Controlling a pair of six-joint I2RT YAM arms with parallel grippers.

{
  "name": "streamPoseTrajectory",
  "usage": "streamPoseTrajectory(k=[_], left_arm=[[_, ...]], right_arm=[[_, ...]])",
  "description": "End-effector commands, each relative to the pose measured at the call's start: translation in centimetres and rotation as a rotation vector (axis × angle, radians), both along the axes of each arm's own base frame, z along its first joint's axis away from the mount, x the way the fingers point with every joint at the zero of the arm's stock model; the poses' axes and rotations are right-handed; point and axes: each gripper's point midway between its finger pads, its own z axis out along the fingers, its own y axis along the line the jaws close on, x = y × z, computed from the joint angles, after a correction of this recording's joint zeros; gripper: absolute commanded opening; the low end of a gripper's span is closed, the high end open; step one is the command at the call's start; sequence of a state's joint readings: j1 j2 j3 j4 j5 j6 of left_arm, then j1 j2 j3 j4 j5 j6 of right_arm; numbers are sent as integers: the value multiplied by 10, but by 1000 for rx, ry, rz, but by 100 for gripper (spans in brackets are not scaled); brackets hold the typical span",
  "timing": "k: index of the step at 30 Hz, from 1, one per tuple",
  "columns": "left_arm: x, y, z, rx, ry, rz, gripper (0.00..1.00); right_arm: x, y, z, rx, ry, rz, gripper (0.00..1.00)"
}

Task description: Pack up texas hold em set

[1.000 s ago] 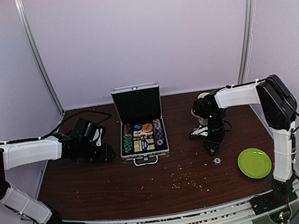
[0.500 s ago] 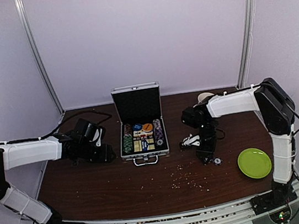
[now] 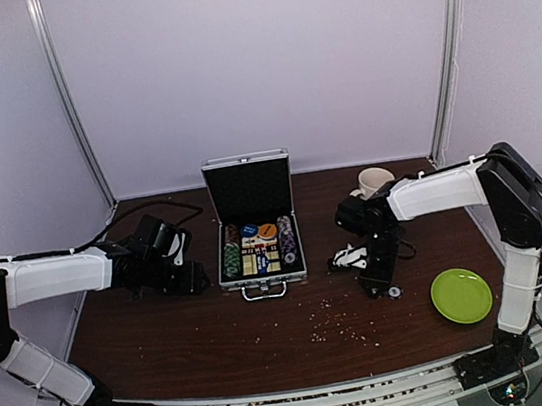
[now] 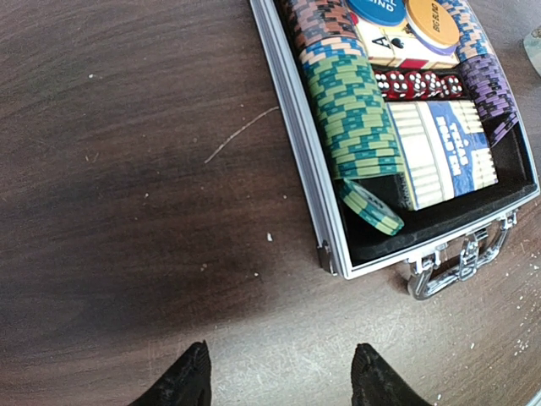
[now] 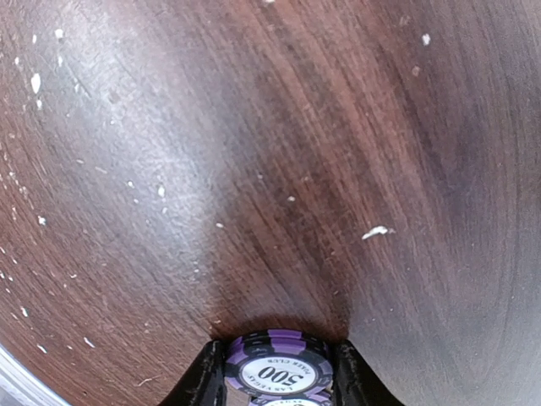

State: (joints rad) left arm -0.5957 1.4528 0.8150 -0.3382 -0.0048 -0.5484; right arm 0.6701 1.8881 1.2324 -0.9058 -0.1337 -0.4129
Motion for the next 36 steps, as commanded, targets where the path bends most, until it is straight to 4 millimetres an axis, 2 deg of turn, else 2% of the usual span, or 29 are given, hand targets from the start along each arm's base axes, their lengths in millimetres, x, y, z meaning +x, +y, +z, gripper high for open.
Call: streamPoseTrajectory(k=[1,5,8,14,19,26,33,36], left_arm=[[5,-3,9,-15,-37,-2,59],[5,-2,12,-17,-41,1,59],[5,-2,12,-16,-41,0,59],[6,-4,10,-19,-37,-5,59],[7,-6,10,-19,-36,-12,59],[8,-6,8,-16,-34,-13,59],[6,-5,5,-14,-29,-9,59],[7,-6,4,-17,-27,-11,59]], right_arm=[[0,-7,2,-2,-14,-18,37],[8,-9,25,38,-52,-43,36],[8,-19,32,43,-53,-69,36],[0,-39,26,27,-18,-98,36],[-10,-43,15,10,23,-91,37],[-9,-40,10,17,32,-90,38],[-11,-42,5,4,46,-83,45],[-12,-43,5,-4,51,-83,54]])
